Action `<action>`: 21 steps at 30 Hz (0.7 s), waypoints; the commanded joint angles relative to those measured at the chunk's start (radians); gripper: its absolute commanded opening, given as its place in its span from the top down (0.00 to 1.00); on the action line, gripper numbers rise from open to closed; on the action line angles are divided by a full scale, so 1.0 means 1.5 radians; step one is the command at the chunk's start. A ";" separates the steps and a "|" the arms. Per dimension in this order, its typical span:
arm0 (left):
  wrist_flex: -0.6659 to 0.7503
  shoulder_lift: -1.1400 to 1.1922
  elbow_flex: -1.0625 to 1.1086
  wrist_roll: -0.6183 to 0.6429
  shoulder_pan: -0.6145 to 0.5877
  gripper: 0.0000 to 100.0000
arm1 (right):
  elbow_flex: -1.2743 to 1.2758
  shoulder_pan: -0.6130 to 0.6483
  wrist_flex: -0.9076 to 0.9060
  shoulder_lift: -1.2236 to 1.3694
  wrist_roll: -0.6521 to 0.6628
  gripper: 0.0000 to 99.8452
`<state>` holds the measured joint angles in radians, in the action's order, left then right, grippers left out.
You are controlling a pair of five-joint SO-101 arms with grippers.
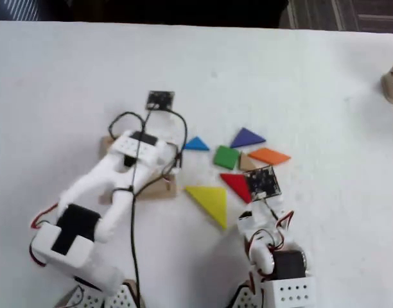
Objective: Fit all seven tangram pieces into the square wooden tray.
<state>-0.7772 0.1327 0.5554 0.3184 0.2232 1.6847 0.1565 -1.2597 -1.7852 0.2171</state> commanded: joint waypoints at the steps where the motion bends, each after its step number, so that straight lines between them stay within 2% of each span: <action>1: 0.012 -0.011 -0.018 0.009 -0.048 0.84 | 0.004 -0.010 -0.006 -0.009 0.002 0.98; 4: 0.000 -0.012 -0.023 0.009 -0.054 0.84 | 0.004 -0.010 -0.006 -0.009 0.002 0.98; 13: -0.020 -0.020 -0.025 0.009 -0.008 0.84 | 0.004 -0.010 -0.006 -0.009 0.002 0.98; 21: -0.016 -0.168 0.063 0.009 0.068 0.84 | 0.004 -0.010 -0.006 -0.009 0.002 0.98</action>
<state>-0.8140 -0.0069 0.6153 0.3184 0.2631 1.6847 0.1565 -1.2597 -1.7852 0.2171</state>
